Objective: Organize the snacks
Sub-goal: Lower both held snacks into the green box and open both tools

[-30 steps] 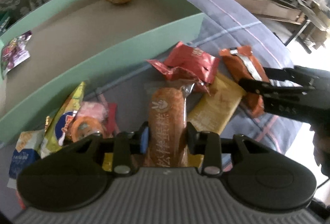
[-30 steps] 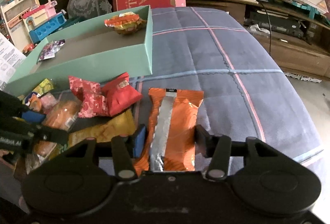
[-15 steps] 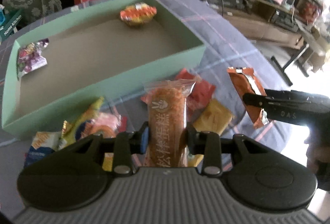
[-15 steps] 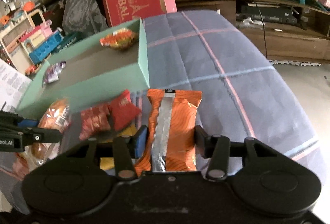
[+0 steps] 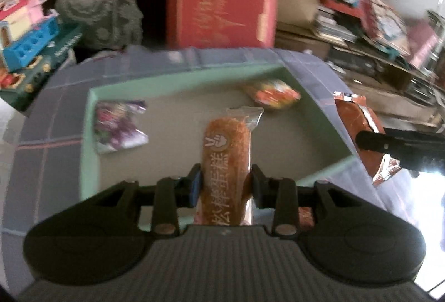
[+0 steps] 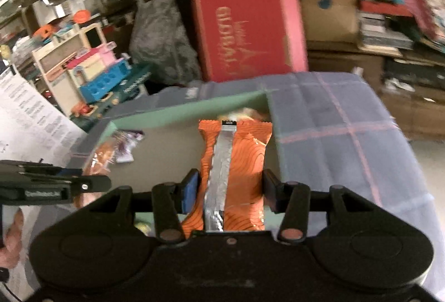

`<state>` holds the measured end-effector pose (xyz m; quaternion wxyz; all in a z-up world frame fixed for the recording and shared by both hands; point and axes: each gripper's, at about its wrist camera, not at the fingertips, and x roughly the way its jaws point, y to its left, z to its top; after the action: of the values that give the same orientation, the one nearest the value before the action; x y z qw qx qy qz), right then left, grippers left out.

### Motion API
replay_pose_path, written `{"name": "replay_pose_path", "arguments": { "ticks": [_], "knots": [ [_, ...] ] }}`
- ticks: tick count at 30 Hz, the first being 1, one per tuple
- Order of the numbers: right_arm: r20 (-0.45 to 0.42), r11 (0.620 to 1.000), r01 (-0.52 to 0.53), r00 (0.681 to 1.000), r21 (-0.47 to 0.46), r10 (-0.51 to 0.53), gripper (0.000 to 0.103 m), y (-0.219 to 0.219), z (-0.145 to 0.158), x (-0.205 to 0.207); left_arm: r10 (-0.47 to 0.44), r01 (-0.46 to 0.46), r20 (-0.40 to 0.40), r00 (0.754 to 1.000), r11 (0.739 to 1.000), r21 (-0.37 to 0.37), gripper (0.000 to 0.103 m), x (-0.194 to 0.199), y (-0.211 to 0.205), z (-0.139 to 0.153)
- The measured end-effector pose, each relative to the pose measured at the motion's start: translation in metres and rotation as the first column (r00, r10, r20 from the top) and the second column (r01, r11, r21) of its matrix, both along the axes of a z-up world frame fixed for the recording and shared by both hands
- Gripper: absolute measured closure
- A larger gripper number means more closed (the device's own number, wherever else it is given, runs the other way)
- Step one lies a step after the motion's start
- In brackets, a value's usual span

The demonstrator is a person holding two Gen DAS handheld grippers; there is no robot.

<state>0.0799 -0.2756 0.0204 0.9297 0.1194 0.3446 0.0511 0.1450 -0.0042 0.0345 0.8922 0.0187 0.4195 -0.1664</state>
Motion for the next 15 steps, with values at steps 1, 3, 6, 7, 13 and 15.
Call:
{"name": "replay_pose_path", "arguments": {
  "ticks": [1,3,6,7,13,15],
  "knots": [
    [-0.004,1.000,-0.017,1.000,0.000,0.017,0.055,0.006,0.000,0.009,0.014,-0.014,0.002,1.000,1.000,0.008,0.068,0.009,0.006,-0.001],
    [-0.014,0.999,-0.049,0.999,-0.002,0.049,0.055,0.020,0.000,0.035,0.039,-0.039,0.002,0.999,0.999,0.020,0.068,0.028,0.015,-0.005],
    [-0.039,0.996,-0.088,0.995,-0.007,0.088,0.055,0.043,-0.008,0.069,0.068,-0.068,-0.003,0.998,0.997,0.030,0.068,0.056,0.026,-0.013],
    [-0.050,0.995,-0.096,0.994,-0.007,0.096,0.055,0.051,-0.011,0.082,0.077,-0.077,-0.006,0.997,0.996,0.034,0.068,0.065,0.028,-0.016],
    [-0.108,0.993,-0.114,0.988,-0.018,0.111,0.055,0.075,-0.034,0.143,0.107,-0.105,-0.036,0.994,0.994,0.040,0.068,0.115,0.033,-0.040],
    [-0.122,0.993,-0.114,0.986,-0.023,0.110,0.055,0.080,-0.040,0.159,0.110,-0.108,-0.046,0.993,0.993,0.042,0.068,0.127,0.031,-0.047]
  ]
}}
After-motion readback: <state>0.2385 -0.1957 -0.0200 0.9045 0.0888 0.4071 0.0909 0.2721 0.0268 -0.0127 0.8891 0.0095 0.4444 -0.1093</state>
